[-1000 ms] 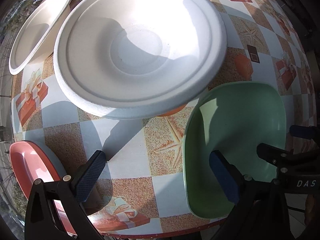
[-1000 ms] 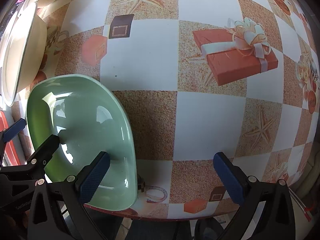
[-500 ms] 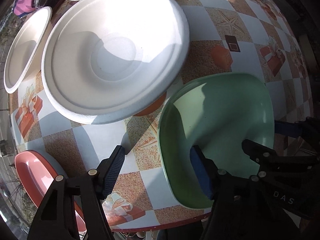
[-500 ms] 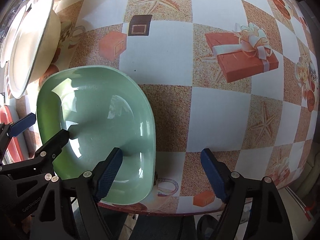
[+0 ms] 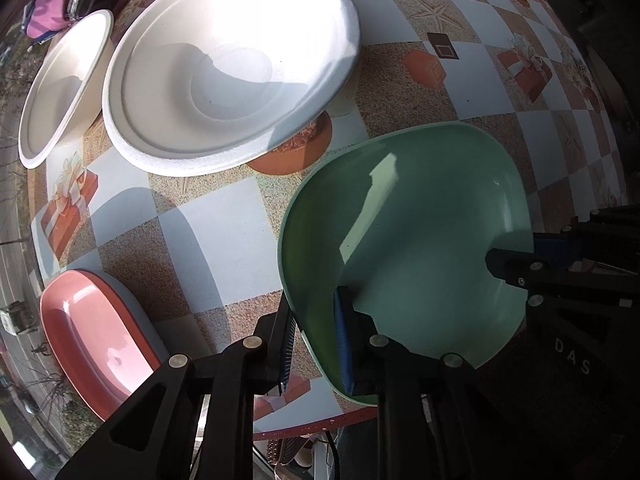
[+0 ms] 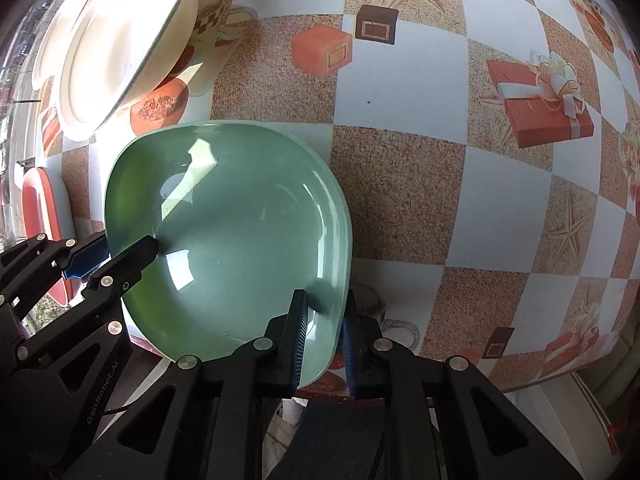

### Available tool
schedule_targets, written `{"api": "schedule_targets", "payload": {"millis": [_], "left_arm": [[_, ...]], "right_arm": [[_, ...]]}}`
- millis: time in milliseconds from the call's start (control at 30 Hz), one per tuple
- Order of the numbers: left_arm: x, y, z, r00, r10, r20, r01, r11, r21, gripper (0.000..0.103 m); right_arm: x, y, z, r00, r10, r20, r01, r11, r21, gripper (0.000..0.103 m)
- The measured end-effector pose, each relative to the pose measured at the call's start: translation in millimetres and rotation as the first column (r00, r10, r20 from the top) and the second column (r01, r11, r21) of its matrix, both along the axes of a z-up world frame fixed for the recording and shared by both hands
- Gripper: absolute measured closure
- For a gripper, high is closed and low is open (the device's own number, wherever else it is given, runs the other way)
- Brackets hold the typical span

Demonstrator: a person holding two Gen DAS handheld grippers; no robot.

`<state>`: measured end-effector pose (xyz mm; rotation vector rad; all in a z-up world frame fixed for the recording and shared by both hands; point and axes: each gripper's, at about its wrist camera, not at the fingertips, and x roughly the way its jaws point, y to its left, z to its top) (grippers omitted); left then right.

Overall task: Organize plates and bowls
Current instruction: 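Lift the green plate with the right gripper toward the pink plate stack, then hold the green plate with the right gripper above the pink plate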

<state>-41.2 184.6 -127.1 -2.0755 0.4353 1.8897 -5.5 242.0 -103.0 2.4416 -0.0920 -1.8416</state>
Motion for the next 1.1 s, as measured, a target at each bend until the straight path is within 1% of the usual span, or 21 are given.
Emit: {"api": "schedule_targets", "payload": {"millis": [300,500,533,567,667,767,800,1100], "left_arm": [[9.7,-20.2,3.0,0.999,0.031,-0.014,-0.031,0.999,0.008,0.083],[21.7,-28.4,8.0,0.999,0.033,-0.024,-0.033,0.999,0.006,0.083],[21.4,-29.7,9.4,0.999,0.035,-0.023,-0.035,0.999,0.007,0.083],[22.9,-30.3,10.4,0.999,0.039,-0.023,-0.039,0.999,0.011,0.083],[25.9,-31.3,13.5,0.999,0.035,-0.029,-0.034,0.999,0.013,0.083],[23.6,-22.8,10.2,0.999,0.032,-0.036,-0.031,0.999,0.015,0.083],[14.4,-20.9,18.3,0.999,0.032,-0.037,-0.031,0.999,0.017,0.083],[14.3,-29.0,34.7,0.996,0.058,-0.06,-0.055,0.998,0.043,0.083]], "right_arm": [[5.1,-23.6,8.5,1.0,0.022,-0.01,-0.022,1.0,-0.007,0.085],[7.5,-42.6,10.2,1.0,0.015,-0.009,-0.015,1.0,-0.01,0.085],[8.0,-44.6,11.1,1.0,0.013,-0.01,-0.013,1.0,-0.009,0.087],[8.8,-42.8,9.5,1.0,0.009,-0.01,-0.009,1.0,-0.012,0.089],[4.5,-26.9,1.9,1.0,0.006,-0.014,-0.006,1.0,-0.019,0.089],[-0.5,-21.5,4.1,1.0,0.006,-0.017,-0.006,1.0,-0.016,0.089],[-0.3,-20.4,4.4,1.0,0.005,-0.019,-0.005,1.0,-0.015,0.089],[-1.4,-25.5,11.2,0.999,0.021,-0.029,-0.021,1.0,-0.003,0.089]]}}
